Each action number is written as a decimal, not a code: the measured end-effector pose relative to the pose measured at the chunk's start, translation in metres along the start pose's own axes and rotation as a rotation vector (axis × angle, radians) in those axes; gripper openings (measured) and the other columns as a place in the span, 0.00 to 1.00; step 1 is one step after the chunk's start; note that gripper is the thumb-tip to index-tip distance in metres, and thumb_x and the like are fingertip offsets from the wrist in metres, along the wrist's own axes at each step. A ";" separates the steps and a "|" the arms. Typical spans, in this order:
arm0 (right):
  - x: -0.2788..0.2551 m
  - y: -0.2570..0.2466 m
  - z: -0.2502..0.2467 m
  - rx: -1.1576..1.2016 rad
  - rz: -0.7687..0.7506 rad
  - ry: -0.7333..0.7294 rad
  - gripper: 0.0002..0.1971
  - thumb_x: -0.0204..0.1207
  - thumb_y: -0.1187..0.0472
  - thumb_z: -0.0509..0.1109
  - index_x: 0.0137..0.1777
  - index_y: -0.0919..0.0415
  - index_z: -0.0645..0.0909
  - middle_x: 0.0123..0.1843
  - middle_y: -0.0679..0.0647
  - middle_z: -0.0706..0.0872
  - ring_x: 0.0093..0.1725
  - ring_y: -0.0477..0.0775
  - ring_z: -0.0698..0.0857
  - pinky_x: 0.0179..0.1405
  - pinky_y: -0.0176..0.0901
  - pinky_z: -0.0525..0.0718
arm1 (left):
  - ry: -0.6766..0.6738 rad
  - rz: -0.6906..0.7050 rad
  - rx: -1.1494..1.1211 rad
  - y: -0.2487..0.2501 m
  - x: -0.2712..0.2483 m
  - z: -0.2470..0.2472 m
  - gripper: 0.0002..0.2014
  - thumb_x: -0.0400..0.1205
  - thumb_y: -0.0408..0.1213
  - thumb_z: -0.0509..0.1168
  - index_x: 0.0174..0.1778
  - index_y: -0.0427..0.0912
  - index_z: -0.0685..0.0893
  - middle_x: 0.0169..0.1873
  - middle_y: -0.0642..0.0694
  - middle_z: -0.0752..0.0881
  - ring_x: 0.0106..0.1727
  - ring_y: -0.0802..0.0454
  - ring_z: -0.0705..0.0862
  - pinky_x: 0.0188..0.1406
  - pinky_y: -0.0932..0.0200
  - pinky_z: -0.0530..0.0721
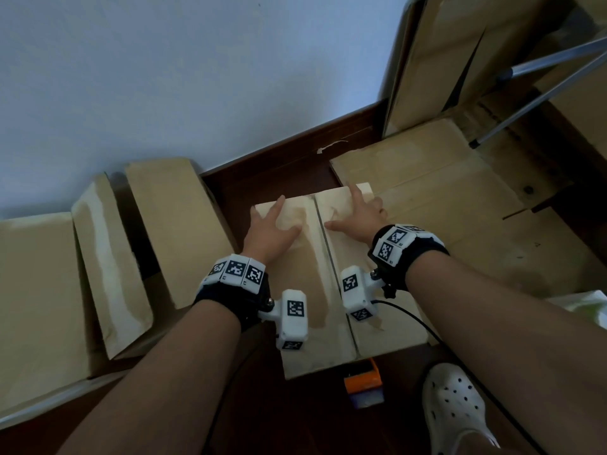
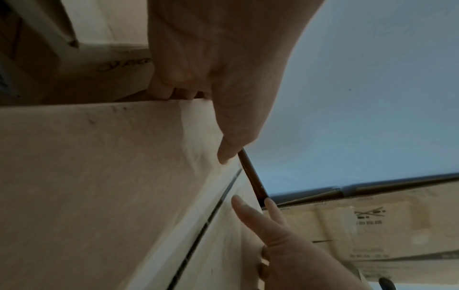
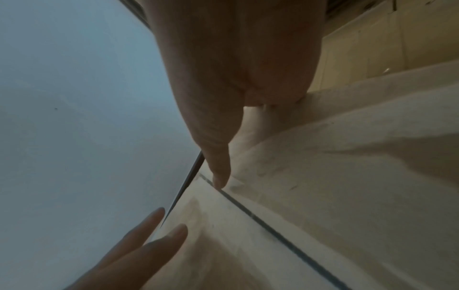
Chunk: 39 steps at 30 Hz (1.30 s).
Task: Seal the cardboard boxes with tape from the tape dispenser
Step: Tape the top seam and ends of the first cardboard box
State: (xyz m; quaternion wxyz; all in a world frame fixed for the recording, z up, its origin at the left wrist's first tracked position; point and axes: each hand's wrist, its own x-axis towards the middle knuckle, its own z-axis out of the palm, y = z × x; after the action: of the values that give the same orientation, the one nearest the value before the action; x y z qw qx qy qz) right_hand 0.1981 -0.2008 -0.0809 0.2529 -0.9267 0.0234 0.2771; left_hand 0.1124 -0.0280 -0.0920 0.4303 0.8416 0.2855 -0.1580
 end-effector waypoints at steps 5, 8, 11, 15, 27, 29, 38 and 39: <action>-0.002 0.000 0.002 -0.082 -0.016 -0.022 0.54 0.63 0.39 0.80 0.81 0.29 0.46 0.82 0.65 0.45 0.79 0.71 0.54 0.76 0.69 0.61 | -0.027 -0.015 0.069 0.002 -0.006 0.006 0.41 0.72 0.63 0.69 0.77 0.77 0.53 0.83 0.48 0.36 0.78 0.30 0.64 0.74 0.38 0.72; -0.003 -0.001 0.007 -0.123 -0.010 -0.009 0.55 0.60 0.37 0.80 0.81 0.29 0.47 0.82 0.66 0.43 0.80 0.72 0.51 0.77 0.71 0.59 | -0.023 -0.033 0.125 0.008 -0.010 0.008 0.43 0.71 0.64 0.70 0.78 0.76 0.52 0.82 0.47 0.34 0.76 0.29 0.66 0.71 0.40 0.75; -0.004 -0.001 0.009 -0.153 -0.001 0.008 0.55 0.61 0.37 0.80 0.81 0.30 0.46 0.82 0.68 0.42 0.81 0.72 0.50 0.78 0.71 0.55 | -0.028 -0.045 0.172 0.012 -0.012 0.009 0.45 0.71 0.65 0.70 0.79 0.75 0.50 0.82 0.44 0.33 0.75 0.29 0.69 0.69 0.42 0.76; -0.007 -0.004 0.012 -0.172 0.001 0.017 0.55 0.63 0.39 0.80 0.82 0.32 0.44 0.83 0.70 0.39 0.81 0.74 0.47 0.78 0.71 0.52 | -0.022 -0.053 0.237 0.014 -0.014 0.012 0.47 0.70 0.66 0.70 0.78 0.76 0.47 0.81 0.42 0.32 0.72 0.28 0.71 0.65 0.41 0.77; -0.006 -0.005 0.015 -0.232 0.016 0.046 0.57 0.62 0.36 0.79 0.82 0.32 0.41 0.82 0.71 0.40 0.80 0.75 0.52 0.78 0.69 0.55 | 0.021 -0.104 0.362 0.019 -0.015 0.022 0.51 0.68 0.67 0.71 0.77 0.77 0.42 0.80 0.39 0.32 0.72 0.31 0.71 0.62 0.39 0.80; -0.004 -0.005 0.014 -0.211 0.020 0.038 0.56 0.62 0.33 0.77 0.82 0.32 0.41 0.83 0.71 0.41 0.79 0.75 0.53 0.77 0.70 0.56 | 0.016 -0.108 0.364 0.019 -0.015 0.022 0.51 0.68 0.67 0.71 0.77 0.77 0.42 0.80 0.39 0.31 0.72 0.31 0.71 0.62 0.39 0.80; 0.007 -0.009 0.006 -0.173 0.078 0.102 0.57 0.56 0.31 0.79 0.80 0.29 0.46 0.77 0.64 0.54 0.76 0.69 0.58 0.71 0.70 0.67 | -0.002 -0.115 0.368 0.020 -0.016 0.021 0.50 0.69 0.65 0.72 0.77 0.78 0.42 0.80 0.40 0.31 0.70 0.32 0.73 0.60 0.40 0.80; 0.008 -0.010 0.006 -0.171 0.089 0.091 0.57 0.56 0.33 0.79 0.80 0.29 0.45 0.78 0.65 0.53 0.76 0.70 0.58 0.71 0.70 0.66 | -0.001 -0.114 0.368 0.020 -0.016 0.020 0.50 0.69 0.65 0.72 0.77 0.78 0.42 0.80 0.40 0.32 0.70 0.32 0.73 0.60 0.40 0.81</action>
State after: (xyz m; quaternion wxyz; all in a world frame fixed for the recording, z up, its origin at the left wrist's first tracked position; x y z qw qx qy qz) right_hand 0.2041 -0.1882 -0.0844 0.1592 -0.9545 0.0522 0.2469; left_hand 0.1121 -0.0594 -0.0830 0.2595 0.8885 0.2987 -0.2324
